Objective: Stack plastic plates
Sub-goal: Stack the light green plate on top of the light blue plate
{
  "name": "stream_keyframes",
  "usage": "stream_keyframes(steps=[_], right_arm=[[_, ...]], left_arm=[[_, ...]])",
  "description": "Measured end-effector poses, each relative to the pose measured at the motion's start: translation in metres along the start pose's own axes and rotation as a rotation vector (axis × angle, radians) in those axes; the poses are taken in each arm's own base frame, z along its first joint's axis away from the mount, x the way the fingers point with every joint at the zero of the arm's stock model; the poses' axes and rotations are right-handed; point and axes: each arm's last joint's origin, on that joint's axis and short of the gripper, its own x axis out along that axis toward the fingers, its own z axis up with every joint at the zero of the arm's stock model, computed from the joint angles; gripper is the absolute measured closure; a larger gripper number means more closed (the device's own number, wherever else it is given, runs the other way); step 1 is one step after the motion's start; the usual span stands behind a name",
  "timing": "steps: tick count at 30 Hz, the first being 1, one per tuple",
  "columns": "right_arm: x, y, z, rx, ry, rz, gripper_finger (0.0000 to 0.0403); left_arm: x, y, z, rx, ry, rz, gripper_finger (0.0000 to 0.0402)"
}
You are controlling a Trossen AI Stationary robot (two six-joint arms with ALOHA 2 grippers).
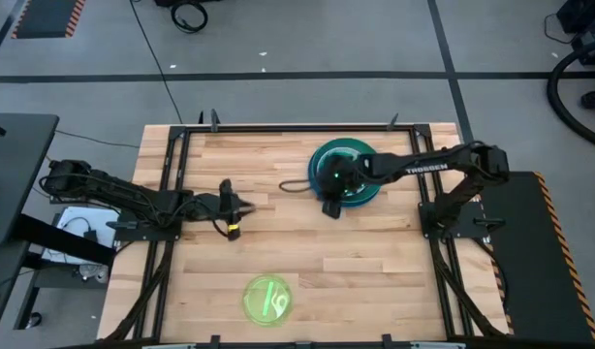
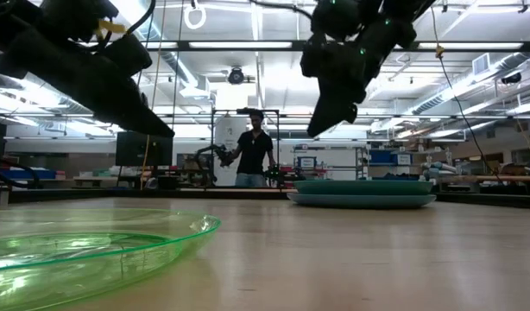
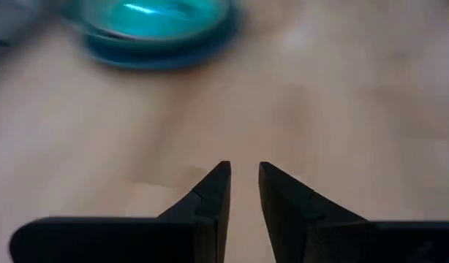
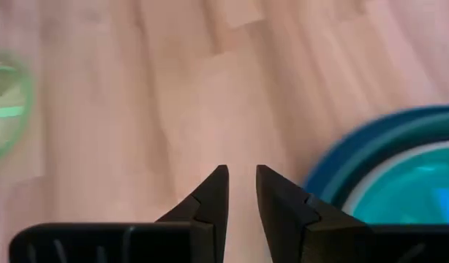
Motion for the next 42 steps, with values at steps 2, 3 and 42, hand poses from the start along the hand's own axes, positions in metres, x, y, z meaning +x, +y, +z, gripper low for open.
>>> stream_keyframes(steps=[2, 3, 42], right_arm=[[0.001, 0.01, -0.001, -0.005, 0.0, 0.02, 0.0321], [0.001, 0.015, -0.003, -0.011, 0.004, 0.029, 0.0321], [-0.003, 0.096, -0.021, -0.371, -0.127, -0.094, 0.0321]], left_arm=[[0.0, -0.005, -0.001, -0.067, 0.03, -0.161, 0.0322], [-0.001, -0.007, -0.001, -0.109, 0.053, -0.236, 0.0322], [0.035, -0.119, -0.019, -0.834, 0.845, -0.347, 0.0321]])
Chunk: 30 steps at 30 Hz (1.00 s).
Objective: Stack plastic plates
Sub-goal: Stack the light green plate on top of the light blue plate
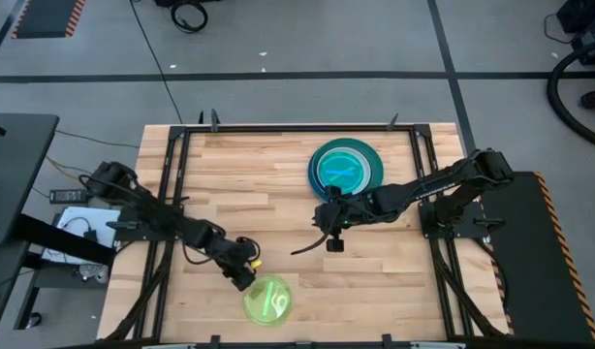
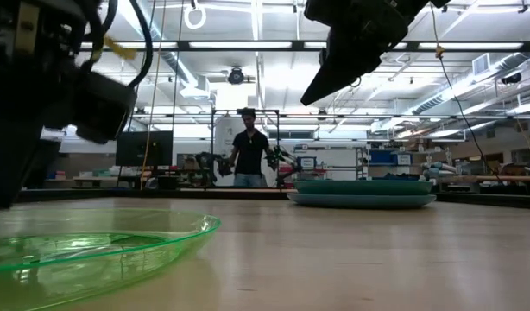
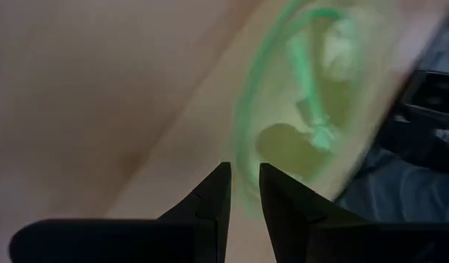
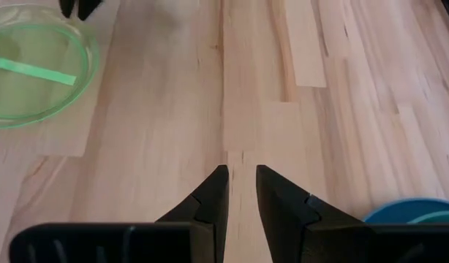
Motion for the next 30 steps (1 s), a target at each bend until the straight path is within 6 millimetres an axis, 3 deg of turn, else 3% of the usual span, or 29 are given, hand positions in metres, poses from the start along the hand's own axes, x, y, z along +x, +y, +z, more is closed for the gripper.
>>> stream_keyframes(steps=[6, 13, 23, 30], right_arm=[[0.0, 0.0, 0.0, -0.002, 0.001, 0.0, 0.0321], [0.0, 0.0, 0.0, -0.002, 0.001, 0.0, 0.0321], [0.0, 0.0, 0.0, -0.001, 0.001, 0.0, 0.0321], [0.0, 0.0, 0.0, -0.001, 0.001, 0.0, 0.0321]], left_arm=[[0.012, 0.004, -0.001, -0.032, 0.012, 0.016, 0.0321], [0.012, 0.002, 0.0, -0.011, 0.003, -0.009, 0.0324], [0.012, 0.002, 0.001, -0.014, -0.012, -0.004, 0.0392], [0.006, 0.001, 0.009, -0.028, -0.028, -0.029, 0.0397]])
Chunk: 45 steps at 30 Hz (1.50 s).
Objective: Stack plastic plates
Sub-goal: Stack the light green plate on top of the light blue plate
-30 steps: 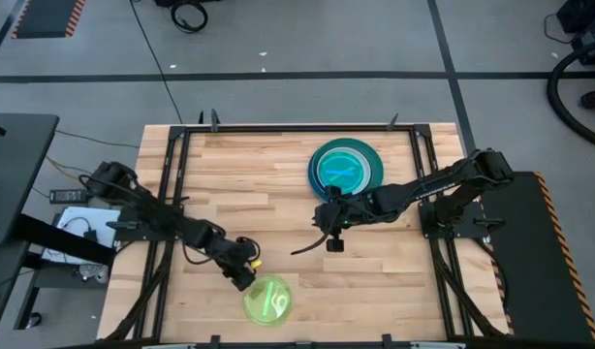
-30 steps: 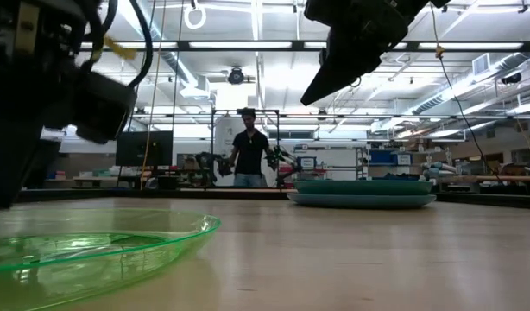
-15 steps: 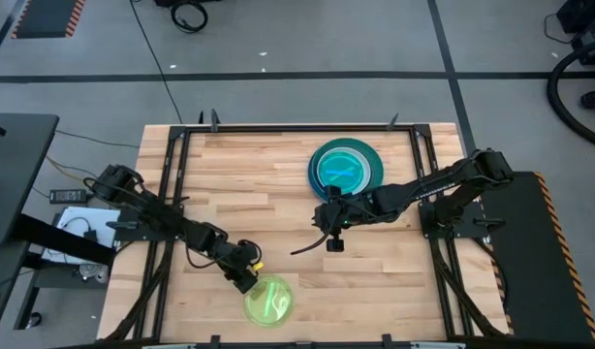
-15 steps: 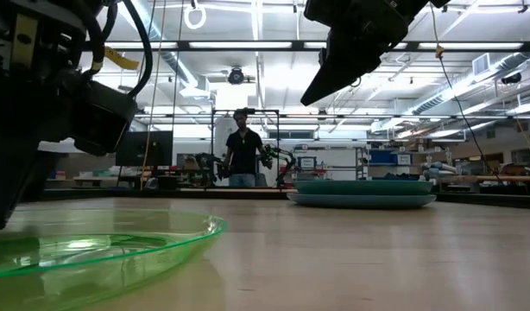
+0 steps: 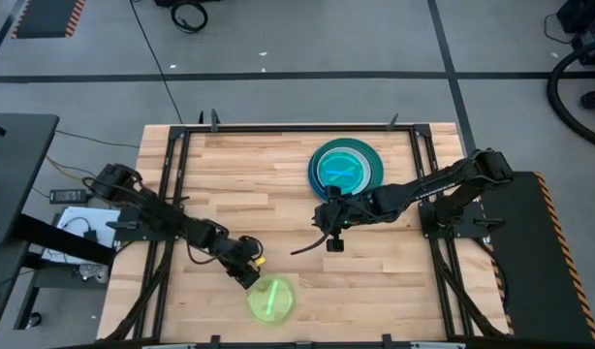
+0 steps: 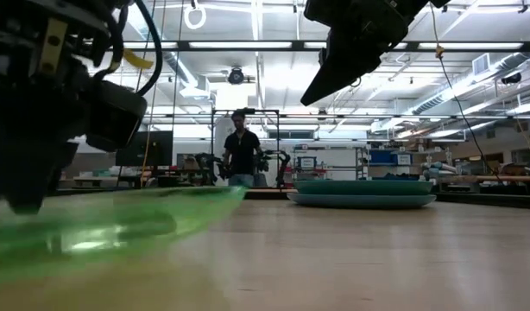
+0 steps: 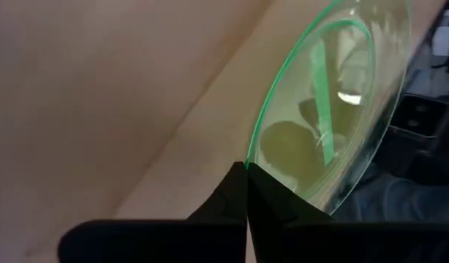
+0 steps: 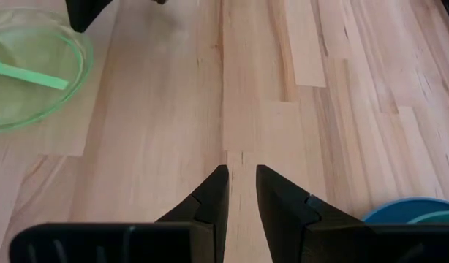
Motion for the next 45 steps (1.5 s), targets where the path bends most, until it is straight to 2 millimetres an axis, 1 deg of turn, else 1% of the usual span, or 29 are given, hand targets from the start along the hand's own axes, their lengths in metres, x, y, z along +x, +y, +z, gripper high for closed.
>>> stream_keyframes(steps=[4, 8, 13, 20, 23, 27, 30, 33, 36, 41, 45], right_arm=[[0.0, 0.0, -0.001, -0.002, 0.011, -0.001, 0.0321], [0.0, 0.0, -0.005, 0.002, 0.047, -0.003, 0.0321], [-0.001, -0.002, -0.008, 0.023, 0.08, -0.036, 0.0321], [-0.002, -0.004, -0.015, 0.075, 0.141, -0.096, 0.0321], [-0.002, -0.003, -0.016, 0.101, 0.156, -0.101, 0.0321], [-0.003, 0.001, -0.016, 0.119, 0.149, -0.105, 0.0321], [-0.005, 0.004, -0.017, 0.132, 0.136, -0.161, 0.0321], [-0.011, 0.007, -0.017, 0.132, 0.122, -0.224, 0.0321], [-0.02, 0.01, -0.02, 0.15, 0.126, -0.27, 0.0321], [-0.039, 0.016, -0.023, 0.177, 0.111, -0.318, 0.0321], [-0.045, 0.024, -0.023, 0.148, 0.091, -0.314, 0.0321]], left_arm=[[-0.01, -0.005, 0.006, 0.011, -0.017, -0.04, 0.0398], [-0.02, -0.007, 0.016, 0.021, -0.057, -0.074, 0.0399], [-0.031, -0.003, 0.036, 0.05, -0.124, -0.089, 0.04], [-0.044, 0.009, 0.068, 0.107, -0.177, -0.09, 0.0401], [-0.052, 0.008, 0.081, 0.142, -0.195, -0.097, 0.0401], [-0.065, 0.003, 0.097, 0.201, -0.196, -0.027, 0.0401], [-0.074, 0.0, 0.107, 0.254, -0.212, 0.043, 0.0401], [-0.083, -0.001, 0.117, 0.31, -0.248, 0.113, 0.0401], [-0.092, -0.001, 0.128, 0.355, -0.299, 0.147, 0.0401], [-0.106, 0.01, 0.144, 0.38, -0.361, 0.184, 0.0402], [-0.118, 0.02, 0.16, 0.376, -0.442, 0.186, 0.0401]])
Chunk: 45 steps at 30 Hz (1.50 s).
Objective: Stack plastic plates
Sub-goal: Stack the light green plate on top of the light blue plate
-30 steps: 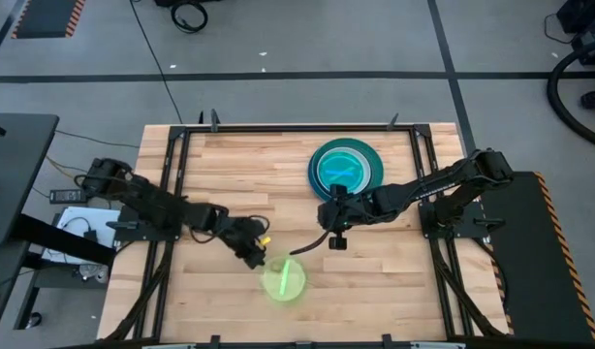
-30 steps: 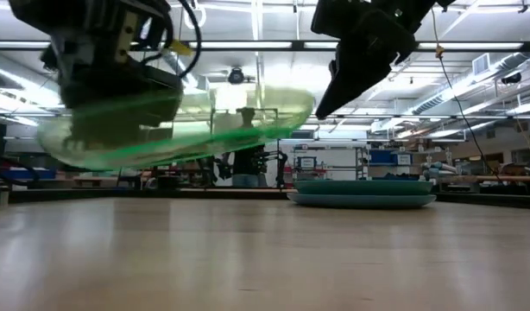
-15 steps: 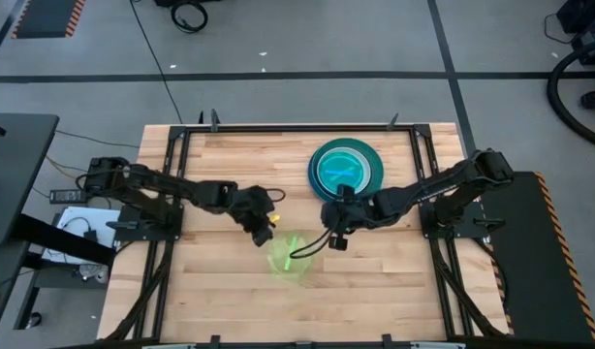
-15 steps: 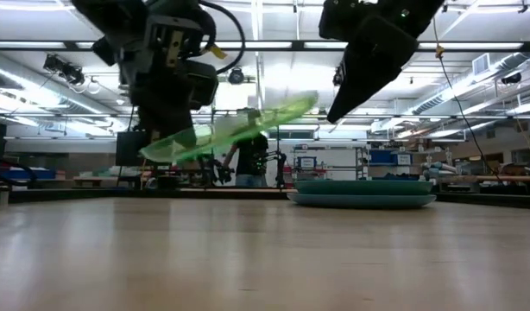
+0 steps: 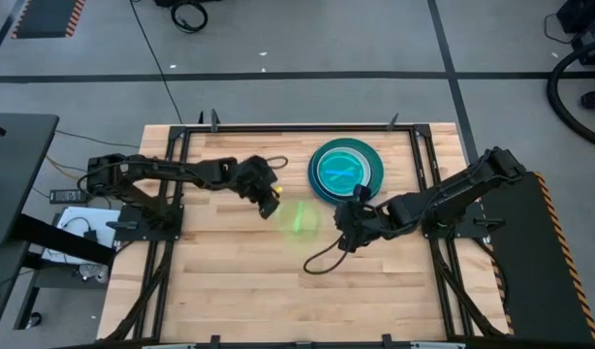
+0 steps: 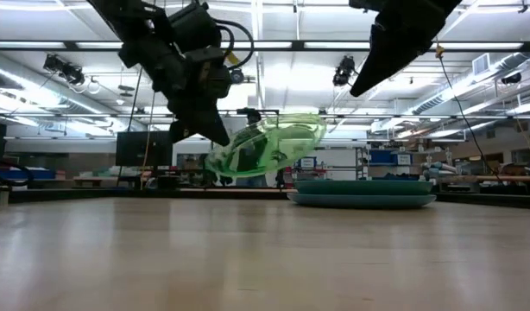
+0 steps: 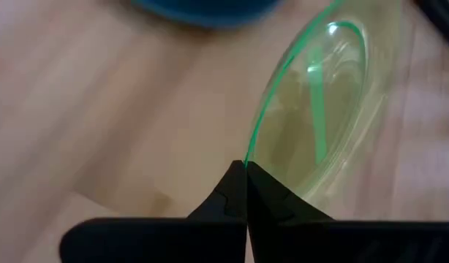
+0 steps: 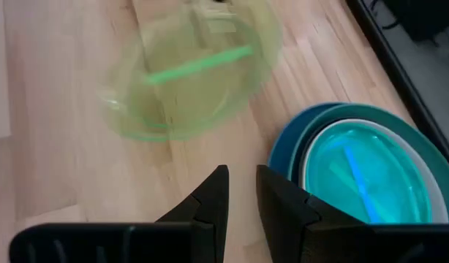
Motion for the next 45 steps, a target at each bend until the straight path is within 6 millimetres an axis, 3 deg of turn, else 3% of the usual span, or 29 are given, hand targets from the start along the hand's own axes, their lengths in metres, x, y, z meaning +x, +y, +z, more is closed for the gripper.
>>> stream_keyframes(steps=[4, 8, 13, 16, 19, 29, 36, 45], right_arm=[[-0.001, 0.001, -0.001, -0.048, -0.014, -0.039, 0.0321], [0.002, 0.002, -0.002, -0.208, -0.03, -0.063, 0.0321], [0.013, 0.004, -0.013, -0.435, -0.065, -0.109, 0.0321], [0.015, 0.003, -0.016, -0.453, -0.07, -0.182, 0.0321], [0.014, 0.001, -0.015, -0.414, -0.091, -0.256, 0.0321], [0.01, 0.004, -0.019, -0.327, -0.096, -0.249, 0.0321], [0.002, 0.009, -0.024, -0.275, -0.134, -0.314, 0.0321], [-0.023, 0.009, -0.028, -0.194, -0.204, -0.289, 0.0321]], left_arm=[[-0.004, 0.015, 0.011, -0.015, -0.063, 0.02, 0.0401], [-0.008, 0.027, 0.02, -0.046, -0.11, 0.036, 0.0401], [-0.011, 0.033, 0.027, -0.056, -0.17, 0.032, 0.0401], [-0.01, 0.034, 0.034, -0.064, -0.227, 0.013, 0.0401], [0.0, 0.037, 0.043, -0.071, -0.212, 0.025, 0.04], [0.049, 0.038, 0.104, -0.006, -0.179, 0.036, 0.0399], [0.083, 0.04, 0.136, 0.016, -0.191, 0.033, 0.0398], [0.105, 0.046, 0.152, 0.006, -0.203, 0.075, 0.0398]])
